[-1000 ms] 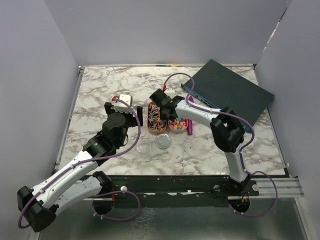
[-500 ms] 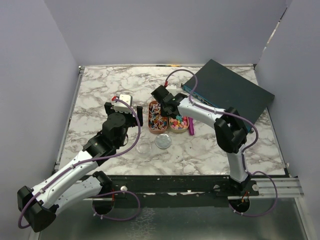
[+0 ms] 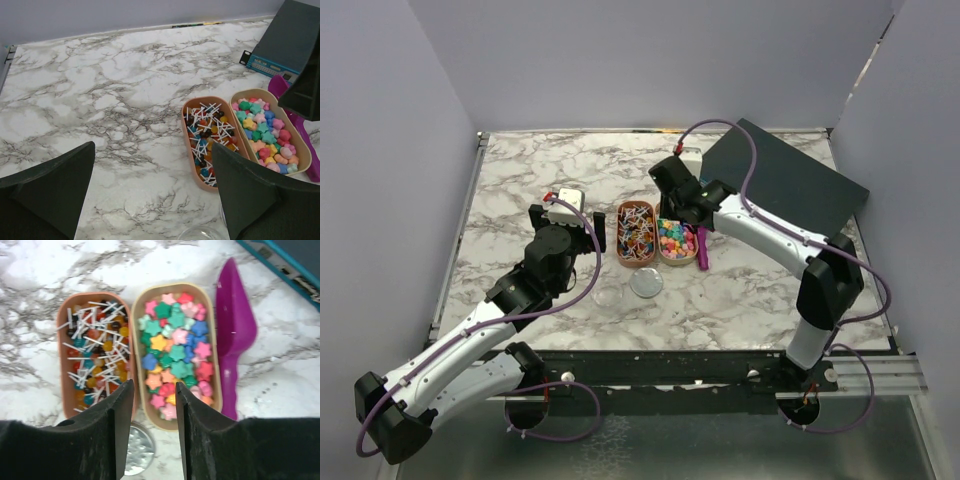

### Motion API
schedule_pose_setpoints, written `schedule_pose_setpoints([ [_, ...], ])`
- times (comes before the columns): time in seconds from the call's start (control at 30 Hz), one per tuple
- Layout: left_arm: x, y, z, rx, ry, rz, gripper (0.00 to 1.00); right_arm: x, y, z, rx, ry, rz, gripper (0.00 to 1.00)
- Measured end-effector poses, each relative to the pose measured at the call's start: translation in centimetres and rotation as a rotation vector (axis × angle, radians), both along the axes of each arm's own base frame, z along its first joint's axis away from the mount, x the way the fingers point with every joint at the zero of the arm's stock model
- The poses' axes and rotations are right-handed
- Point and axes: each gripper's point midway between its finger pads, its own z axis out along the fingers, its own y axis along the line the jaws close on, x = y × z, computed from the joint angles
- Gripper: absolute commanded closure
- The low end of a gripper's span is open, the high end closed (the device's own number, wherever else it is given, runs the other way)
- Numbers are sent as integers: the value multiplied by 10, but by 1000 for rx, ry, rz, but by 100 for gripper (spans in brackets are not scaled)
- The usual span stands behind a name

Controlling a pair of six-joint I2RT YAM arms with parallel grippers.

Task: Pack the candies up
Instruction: Pick up the spatula from the center of the board.

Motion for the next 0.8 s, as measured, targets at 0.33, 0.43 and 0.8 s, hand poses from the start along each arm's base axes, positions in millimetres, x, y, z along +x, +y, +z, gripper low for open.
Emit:
schedule_pose_setpoints([
  [0.33,0,0,0,0,0,0,1,4,-81,-20,-113,38,-107,38],
  [0.43,0,0,0,0,0,0,1,8,-100,-27,-135,59,-138,37],
  [0.8,0,0,0,2,0,0,1,31,-105,-57,-177,116,-161,36],
])
